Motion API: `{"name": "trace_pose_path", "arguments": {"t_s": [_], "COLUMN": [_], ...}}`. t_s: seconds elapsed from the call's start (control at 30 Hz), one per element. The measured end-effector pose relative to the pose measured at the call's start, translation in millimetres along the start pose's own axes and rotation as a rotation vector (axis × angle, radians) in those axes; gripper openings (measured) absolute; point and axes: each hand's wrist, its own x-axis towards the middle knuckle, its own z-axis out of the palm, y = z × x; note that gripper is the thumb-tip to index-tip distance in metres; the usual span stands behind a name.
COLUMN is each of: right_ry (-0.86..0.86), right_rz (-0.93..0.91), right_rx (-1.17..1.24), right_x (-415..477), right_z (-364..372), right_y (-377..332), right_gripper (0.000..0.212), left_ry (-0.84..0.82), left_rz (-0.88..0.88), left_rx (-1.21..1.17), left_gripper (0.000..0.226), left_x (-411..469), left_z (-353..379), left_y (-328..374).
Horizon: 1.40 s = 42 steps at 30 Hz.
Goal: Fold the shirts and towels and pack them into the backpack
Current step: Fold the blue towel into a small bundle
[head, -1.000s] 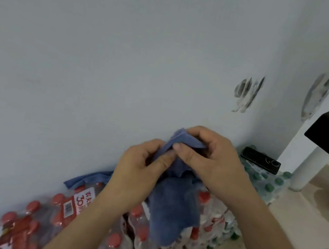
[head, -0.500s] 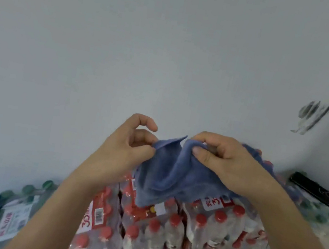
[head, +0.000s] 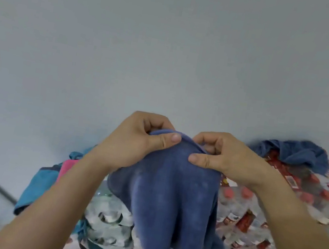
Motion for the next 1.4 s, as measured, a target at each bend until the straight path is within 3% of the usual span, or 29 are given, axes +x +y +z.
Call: {"name": "trace_pose_path", "arguments": {"t_s": [0.1, 0.17, 0.23, 0.33, 0.4, 0.5, 0.57, 0.63, 0.67, 0.73, 0.77, 0.83, 0.93, 1.1, 1.33, 1.4], "right_ry": [-0.135, -0.214, -0.256, -0.086, 0.029, 0.054, -0.047, -0.250, -0.341, -0.392, -0.360, -0.187, 0.058, 0.333, 0.376, 0.336], "right_rz": [0.112, 0.165, 0.210, 0.257, 0.247, 0.202, 0.207, 0.310, 0.379, 0.479, 0.500, 0.458, 0.418, 0.288, 0.236, 0.253], "right_rx": [0.031, -0.080, -0.270, -0.716, -0.823, -0.621, -0.404, -0.158, -0.077, -0.075, -0.146, -0.401, -0.664, -0.915, -0.973, -0.962], "right_x": [9, 12, 13, 24, 33, 42, 44, 51, 58, 76, 86, 112, 149, 172, 184, 184], "right_z": [25, 34, 37, 34, 26, 3, -17, -37, -46, -62, -66, -66, -60, -55, -64, -65], "right_y": [28, 42, 49, 61, 66, 66, 59, 57, 63, 77, 86, 109, 154, 198, 220, 222], "right_gripper": [0.017, 0.008, 0.019, 0.032, 0.027, 0.032, 0.043, 0.047, 0.039, 0.041, 0.040, 0.012, 0.020, 0.017, 0.026, 0.026], "left_ry": [0.115, 0.171, 0.215, 0.318, 0.384, 0.249, 0.138, 0.150, 0.173, 0.227, 0.250, 0.250, 0.288, 0.511, 0.652, 0.611], "left_rz": [-0.053, -0.089, -0.117, -0.137, -0.153, -0.286, -0.425, -0.502, -0.515, -0.511, -0.497, -0.474, -0.518, -0.648, -0.655, -0.662], "left_rx": [-0.042, -0.036, -0.033, -0.025, -0.067, -0.130, -0.082, 0.177, 0.333, 0.603, 0.717, 0.917, 1.061, 1.041, 1.131, 1.250], "left_gripper": [0.012, 0.012, 0.012, 0.018, 0.020, 0.011, 0.010, 0.013, 0.013, 0.010, 0.008, 0.020, 0.038, 0.028, 0.005, 0.013], "left_x": [-23, -40, -56, -70, -77, -87, -89, -79, -69, -45, -31, -4, 25, 36, 57, 56], "left_z": [-36, -57, -70, -82, -94, -117, -129, -139, -142, -147, -148, -148, -141, -120, -132, -124], "left_y": [-11, -21, -28, -38, -44, -53, -65, -85, -99, -130, -147, -187, -240, -290, -297, -295]}}
